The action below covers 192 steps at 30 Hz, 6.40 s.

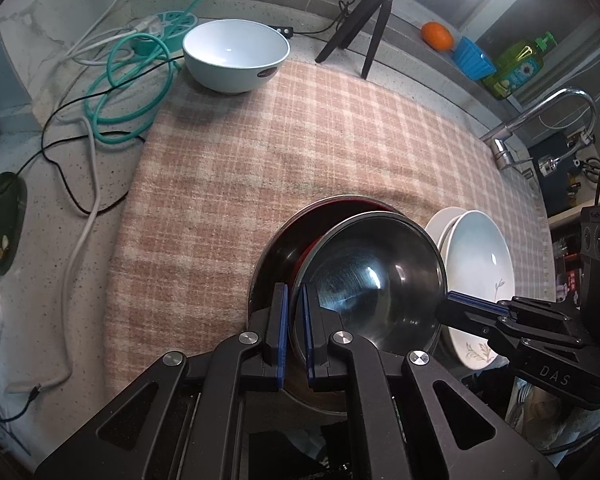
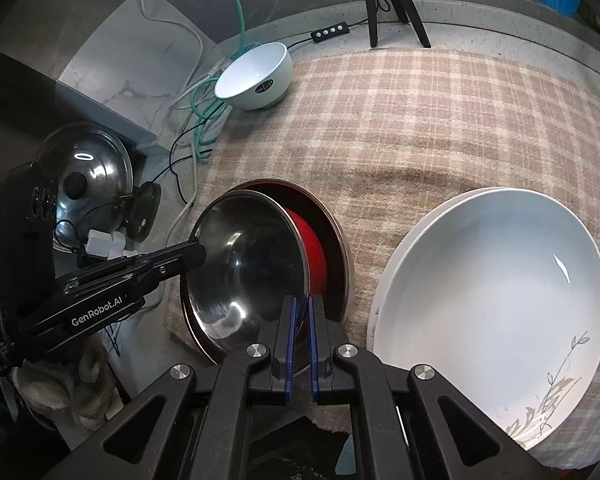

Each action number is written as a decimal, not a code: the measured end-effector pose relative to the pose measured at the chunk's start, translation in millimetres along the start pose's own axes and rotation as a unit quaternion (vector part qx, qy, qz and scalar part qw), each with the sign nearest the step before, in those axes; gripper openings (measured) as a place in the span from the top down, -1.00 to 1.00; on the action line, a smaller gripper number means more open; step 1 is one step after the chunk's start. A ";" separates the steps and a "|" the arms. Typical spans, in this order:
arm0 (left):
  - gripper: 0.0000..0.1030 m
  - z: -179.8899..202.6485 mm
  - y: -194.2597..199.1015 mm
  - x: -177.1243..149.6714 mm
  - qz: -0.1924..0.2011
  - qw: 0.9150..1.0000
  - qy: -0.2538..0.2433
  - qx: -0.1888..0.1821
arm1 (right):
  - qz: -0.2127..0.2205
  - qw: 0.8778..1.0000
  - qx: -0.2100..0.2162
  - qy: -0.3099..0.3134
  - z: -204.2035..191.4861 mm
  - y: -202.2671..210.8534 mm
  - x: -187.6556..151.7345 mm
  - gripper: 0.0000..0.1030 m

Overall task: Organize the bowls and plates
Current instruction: 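Lower the red bowl into the large steel bowl with both tools, then open both tools and lift them off the nested bowls, then move both tools to the rim of the pale blue ceramic bowl, then close both tools on the pale blue bowl rim, then lift and carry the pale blue bowl with both tools to the steel bowls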

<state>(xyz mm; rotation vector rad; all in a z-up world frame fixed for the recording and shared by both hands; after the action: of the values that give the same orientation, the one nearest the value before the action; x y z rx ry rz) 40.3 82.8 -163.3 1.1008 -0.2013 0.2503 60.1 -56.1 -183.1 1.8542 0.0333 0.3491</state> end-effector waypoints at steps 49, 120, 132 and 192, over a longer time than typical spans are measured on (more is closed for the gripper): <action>0.76 0.7 2.4 7.4 0.010 1.000 -0.017 0.013 | 0.015 0.999 -0.018 0.028 -5.1 0.5 3.3 0.68; 0.47 -124.0 -8.6 196.6 0.091 0.985 0.143 -0.010 | 0.060 0.998 0.017 -0.029 -31.8 -79.0 238.5 0.52; 0.54 -124.9 -25.3 201.0 0.082 0.987 0.139 -0.002 | 0.042 0.999 0.010 -0.027 -34.0 -99.7 245.6 0.53; 0.88 -44.4 34.9 149.3 0.116 0.991 0.056 -0.020 | 0.042 0.999 0.020 -0.009 -27.0 -14.9 178.7 0.82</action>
<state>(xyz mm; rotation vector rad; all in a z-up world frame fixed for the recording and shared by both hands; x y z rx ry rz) 173.9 152.5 -110.8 1.0199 -0.2341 0.5127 226.1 9.1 -150.3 1.9013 -0.0500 0.3934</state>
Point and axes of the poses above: each gripper's, at about its wrist camera, not at the fingertips, and y roughly against the way its jaws point, z to its right, x to its top, the point moved 6 cm from there along -y, roughly the way its jaws point, and after that the axes turned 10 degrees about -x, right-handed, at the moved point
